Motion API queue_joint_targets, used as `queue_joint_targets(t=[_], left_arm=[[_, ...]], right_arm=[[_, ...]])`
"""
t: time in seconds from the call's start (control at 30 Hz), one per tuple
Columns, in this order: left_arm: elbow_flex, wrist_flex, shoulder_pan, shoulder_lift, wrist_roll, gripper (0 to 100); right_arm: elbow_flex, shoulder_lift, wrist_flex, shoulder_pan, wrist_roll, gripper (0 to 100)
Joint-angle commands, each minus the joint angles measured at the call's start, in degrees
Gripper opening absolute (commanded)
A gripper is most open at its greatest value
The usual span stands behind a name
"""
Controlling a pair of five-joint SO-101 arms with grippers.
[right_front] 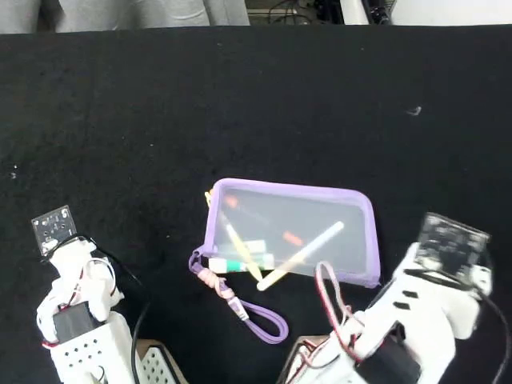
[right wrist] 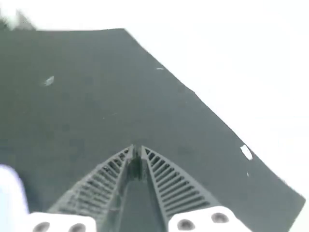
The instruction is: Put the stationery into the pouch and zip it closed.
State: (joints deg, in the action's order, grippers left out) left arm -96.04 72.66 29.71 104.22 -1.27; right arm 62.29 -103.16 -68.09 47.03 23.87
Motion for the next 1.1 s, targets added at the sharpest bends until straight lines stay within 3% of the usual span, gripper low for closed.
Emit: queue_joint_targets(t=[0.0, 0.1, 0.37, 0.57, 0.77, 1.07], left_arm=[[-1.36, 0.26, 0.4, 0.09, 0.53, 3], [-1.36, 0.26, 0.4, 0.09, 0.53, 3], [-1.36, 0.26, 0.4, 0.09, 0.53, 3], [-1.36, 0.26, 0.4, 0.09, 0.53, 3], [-1.36, 0.26, 0.4, 0.09, 0.53, 3], [-1.36, 0.26, 0.4, 0.09, 0.53, 3]], right_arm=[[-5.23, -3.3, -6.24, -8.79, 7.38, 1.3], [-6.73, 1.98, -9.58, -14.68, 7.91, 2.1], [-16.48, 17.8, -13.8, -28.92, 8.0, 19.1], [-26.95, 26.86, -18.11, -41.23, 7.56, 19.3], [-31.69, 32.22, -21.01, -52.57, 2.2, 19.4], [-31.78, 40.66, -21.27, -61.8, 2.11, 19.4]])
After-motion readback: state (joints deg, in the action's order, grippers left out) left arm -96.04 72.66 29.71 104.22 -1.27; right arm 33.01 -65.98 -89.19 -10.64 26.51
